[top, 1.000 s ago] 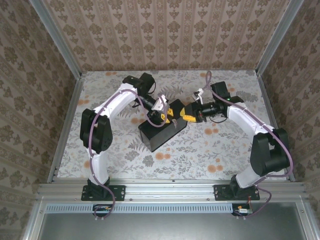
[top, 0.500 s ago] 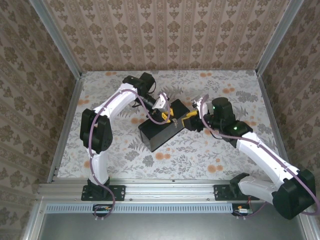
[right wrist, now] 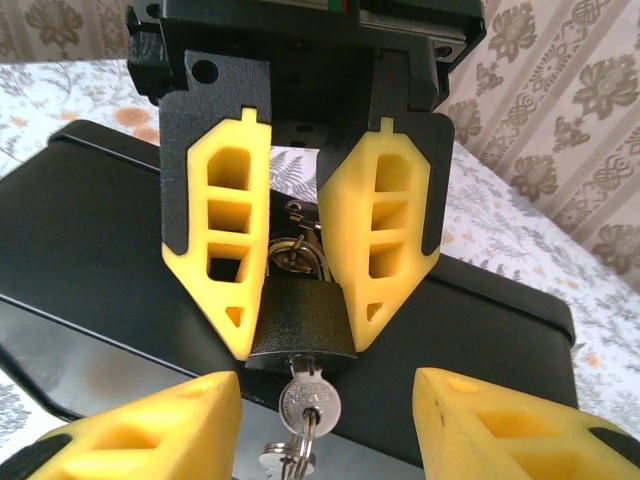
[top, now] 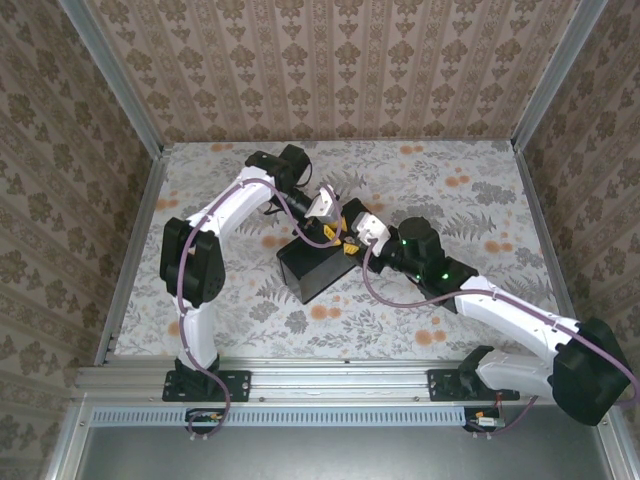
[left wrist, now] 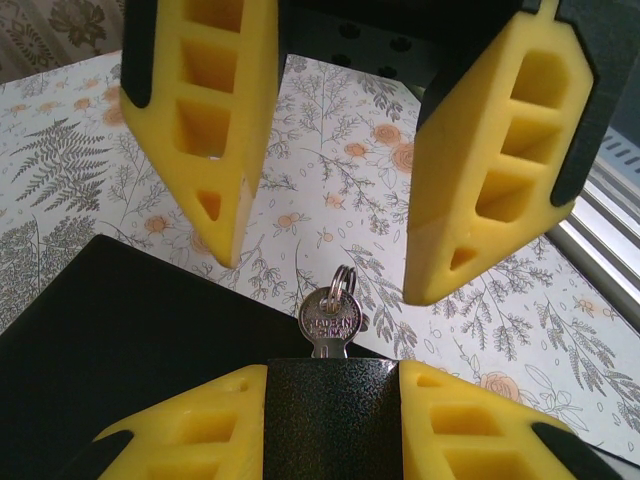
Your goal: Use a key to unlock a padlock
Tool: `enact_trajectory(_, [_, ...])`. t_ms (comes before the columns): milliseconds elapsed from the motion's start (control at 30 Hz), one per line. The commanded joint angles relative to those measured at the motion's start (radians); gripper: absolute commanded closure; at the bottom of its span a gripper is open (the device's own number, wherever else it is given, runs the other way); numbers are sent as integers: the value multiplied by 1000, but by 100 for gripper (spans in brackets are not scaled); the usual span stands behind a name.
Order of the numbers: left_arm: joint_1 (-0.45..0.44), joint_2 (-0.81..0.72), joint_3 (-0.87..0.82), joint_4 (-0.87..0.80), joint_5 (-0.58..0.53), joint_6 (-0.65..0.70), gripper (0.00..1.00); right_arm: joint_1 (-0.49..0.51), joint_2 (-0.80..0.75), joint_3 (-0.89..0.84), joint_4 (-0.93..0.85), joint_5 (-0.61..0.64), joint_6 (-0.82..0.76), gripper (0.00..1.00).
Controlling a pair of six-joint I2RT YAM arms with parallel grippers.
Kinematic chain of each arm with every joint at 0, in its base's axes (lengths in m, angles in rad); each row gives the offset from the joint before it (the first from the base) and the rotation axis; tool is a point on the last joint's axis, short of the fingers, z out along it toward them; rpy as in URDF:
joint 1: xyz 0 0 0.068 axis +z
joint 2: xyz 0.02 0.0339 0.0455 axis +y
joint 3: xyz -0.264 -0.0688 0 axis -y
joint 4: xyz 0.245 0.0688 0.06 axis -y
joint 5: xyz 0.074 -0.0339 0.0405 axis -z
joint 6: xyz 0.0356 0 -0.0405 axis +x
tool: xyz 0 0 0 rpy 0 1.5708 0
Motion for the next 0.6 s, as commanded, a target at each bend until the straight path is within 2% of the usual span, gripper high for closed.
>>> enact_trajectory(0, [-5,-57,34,-6,30,-18,82,8,17,6,23,61,-81,50])
enact_trajectory(300, [-2,-60,35,4,37,-25,82,18,51,36,-18,41,-131,55])
enact_trajectory(500, [-2,-64,35,6,39,-25,82,25,56,37,-11,60,-132,68])
enact_trajectory(567, [-2,-64,34,6,39,-27,82,28,55,39,-9,68,-133,76])
